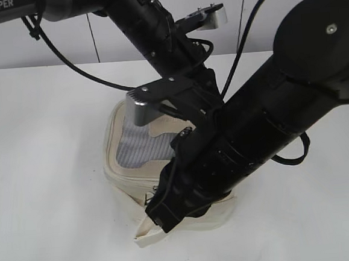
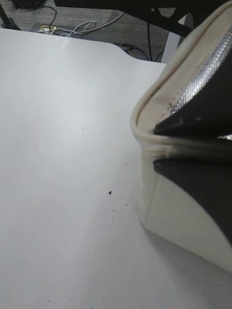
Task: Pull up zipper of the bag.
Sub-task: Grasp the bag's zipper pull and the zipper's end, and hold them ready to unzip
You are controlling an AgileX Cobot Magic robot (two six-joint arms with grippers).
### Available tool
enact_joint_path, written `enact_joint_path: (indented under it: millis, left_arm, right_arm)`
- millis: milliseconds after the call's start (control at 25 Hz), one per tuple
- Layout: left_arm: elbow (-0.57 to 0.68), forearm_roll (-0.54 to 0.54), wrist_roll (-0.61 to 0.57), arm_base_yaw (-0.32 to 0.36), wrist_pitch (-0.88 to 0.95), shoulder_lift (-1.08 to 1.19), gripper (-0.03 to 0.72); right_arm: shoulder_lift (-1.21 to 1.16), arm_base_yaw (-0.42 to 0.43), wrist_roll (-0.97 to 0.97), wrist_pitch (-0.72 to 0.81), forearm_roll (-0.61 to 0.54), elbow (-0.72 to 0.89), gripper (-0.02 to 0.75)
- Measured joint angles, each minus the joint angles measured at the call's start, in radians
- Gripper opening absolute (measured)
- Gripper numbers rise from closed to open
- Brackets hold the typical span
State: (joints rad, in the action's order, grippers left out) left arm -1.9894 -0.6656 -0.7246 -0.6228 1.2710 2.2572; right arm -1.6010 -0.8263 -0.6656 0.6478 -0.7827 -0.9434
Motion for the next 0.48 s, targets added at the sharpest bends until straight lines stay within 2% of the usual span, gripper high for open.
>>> enact_joint_path:
  millis: [120, 200, 280, 480]
  left_arm:
    - [0.0, 0.001, 0.0, 0.0, 0.0, 0.0, 0.095]
    - [0.0, 0.001, 0.001, 0.0, -0.007, 0.0, 0.095]
    - [0.0, 0.003, 0.004, 0.0, -0.018, 0.0, 0.094]
    - [0.0, 0.006, 0.021, 0.0, -0.023, 0.0, 0.093]
  right_arm:
    - [0.001, 0.0, 0.029, 0.001, 0.001, 0.0, 0.014]
    - [0.02, -0.004, 0.09, 0.003, 0.02, 0.0, 0.055]
    - [0.051, -0.011, 0.168, 0.014, 0.074, -0.002, 0.132]
    - [0.146, -0.014, 0.433, 0.03, 0.328, -0.008, 0.429]
